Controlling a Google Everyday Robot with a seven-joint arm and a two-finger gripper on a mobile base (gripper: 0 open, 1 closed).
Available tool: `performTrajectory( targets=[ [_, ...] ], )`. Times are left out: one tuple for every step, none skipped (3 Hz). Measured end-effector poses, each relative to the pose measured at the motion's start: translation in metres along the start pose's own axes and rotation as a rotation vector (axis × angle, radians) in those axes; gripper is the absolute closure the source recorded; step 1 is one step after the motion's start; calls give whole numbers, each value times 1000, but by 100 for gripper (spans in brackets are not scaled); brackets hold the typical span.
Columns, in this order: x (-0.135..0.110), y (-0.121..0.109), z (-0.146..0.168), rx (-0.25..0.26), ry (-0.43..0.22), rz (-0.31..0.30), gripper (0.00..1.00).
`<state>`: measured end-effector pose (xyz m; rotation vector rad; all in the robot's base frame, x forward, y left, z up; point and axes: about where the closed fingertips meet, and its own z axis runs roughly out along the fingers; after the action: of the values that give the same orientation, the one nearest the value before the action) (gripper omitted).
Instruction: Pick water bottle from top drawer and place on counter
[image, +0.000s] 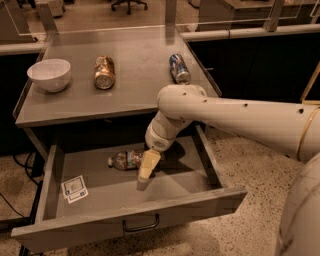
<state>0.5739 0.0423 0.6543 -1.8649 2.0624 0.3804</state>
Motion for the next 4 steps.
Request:
performTrajectory(
  targets=[
    [0,-1,5,-7,-6,0,0],
    [1,1,11,-17,-8,5,0],
    [3,4,20,-32,-3,13,0],
    [10,10,39,-67,-3,31,0]
  ],
)
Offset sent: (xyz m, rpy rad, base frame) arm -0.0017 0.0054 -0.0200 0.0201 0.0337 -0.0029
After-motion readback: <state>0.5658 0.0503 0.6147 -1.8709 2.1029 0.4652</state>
